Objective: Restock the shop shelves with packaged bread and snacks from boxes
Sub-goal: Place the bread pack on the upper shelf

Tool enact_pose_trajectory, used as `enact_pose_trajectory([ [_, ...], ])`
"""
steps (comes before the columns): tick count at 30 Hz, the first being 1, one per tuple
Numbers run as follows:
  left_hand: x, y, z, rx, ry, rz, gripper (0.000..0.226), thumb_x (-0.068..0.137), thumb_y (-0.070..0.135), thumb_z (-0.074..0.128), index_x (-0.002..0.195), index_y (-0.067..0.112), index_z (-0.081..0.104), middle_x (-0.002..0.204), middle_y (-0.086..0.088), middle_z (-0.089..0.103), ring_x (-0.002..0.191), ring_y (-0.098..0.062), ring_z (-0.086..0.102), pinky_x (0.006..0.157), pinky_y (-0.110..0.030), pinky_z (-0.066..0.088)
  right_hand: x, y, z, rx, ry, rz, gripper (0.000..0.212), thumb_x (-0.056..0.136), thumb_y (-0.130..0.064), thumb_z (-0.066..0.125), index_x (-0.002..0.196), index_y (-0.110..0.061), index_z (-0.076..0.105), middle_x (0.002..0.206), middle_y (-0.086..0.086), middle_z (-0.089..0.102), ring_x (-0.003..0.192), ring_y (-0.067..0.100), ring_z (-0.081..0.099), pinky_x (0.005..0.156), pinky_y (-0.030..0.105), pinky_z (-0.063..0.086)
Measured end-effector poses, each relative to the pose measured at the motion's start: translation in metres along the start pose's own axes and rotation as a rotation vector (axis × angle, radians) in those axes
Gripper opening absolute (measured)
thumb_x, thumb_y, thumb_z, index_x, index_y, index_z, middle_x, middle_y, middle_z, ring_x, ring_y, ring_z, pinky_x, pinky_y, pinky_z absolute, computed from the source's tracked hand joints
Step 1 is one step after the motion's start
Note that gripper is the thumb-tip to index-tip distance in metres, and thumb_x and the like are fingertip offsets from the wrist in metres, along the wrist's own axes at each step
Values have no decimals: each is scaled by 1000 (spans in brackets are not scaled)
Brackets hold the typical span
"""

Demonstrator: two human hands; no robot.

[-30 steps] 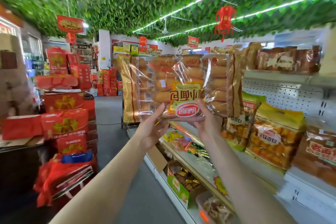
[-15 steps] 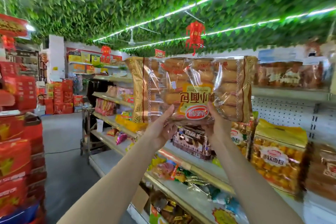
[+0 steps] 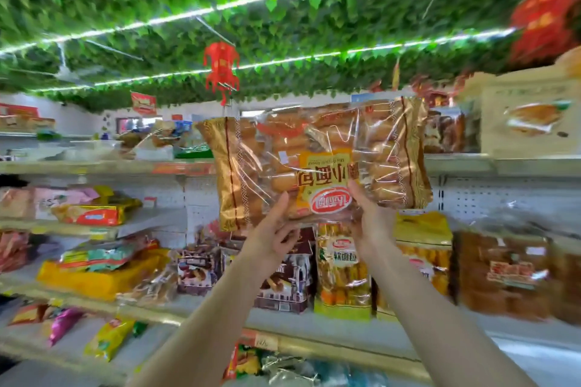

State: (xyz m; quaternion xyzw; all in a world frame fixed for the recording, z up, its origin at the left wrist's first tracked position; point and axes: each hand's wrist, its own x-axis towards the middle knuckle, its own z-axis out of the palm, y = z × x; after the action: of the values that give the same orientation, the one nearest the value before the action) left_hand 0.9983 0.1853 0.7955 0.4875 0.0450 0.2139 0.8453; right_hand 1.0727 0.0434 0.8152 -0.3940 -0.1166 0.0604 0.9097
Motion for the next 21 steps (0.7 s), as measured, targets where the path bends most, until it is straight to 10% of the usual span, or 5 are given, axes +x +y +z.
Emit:
enact_pose_trajectory([
  [11,106,5,-37,-25,-82,24,51,68,40,71,115,26,56,124,-8,63,113,-24,62,94,-39,47,104,-11,29,31,13,-292,76,69,-11,84,132,-14,41,112,8,69,88,21,72,63,36,60],
  [16,142,18,-55,64,29,97,131,46,43,89,153,25,16,152,-4,34,138,-28,37,109,-50,37,132,-17,41,-15,74,-327,71,70,-11,84,128,-15,41,109,6,68,88,22,71,64,36,61],
  [21,162,44,-55,324,212,318,122,65,51,80,155,25,1,162,-5,9,147,-28,14,116,-56,16,144,-21,45,-148,160,-417,80,68,-15,86,131,-14,36,120,10,63,97,23,67,83,45,57],
])
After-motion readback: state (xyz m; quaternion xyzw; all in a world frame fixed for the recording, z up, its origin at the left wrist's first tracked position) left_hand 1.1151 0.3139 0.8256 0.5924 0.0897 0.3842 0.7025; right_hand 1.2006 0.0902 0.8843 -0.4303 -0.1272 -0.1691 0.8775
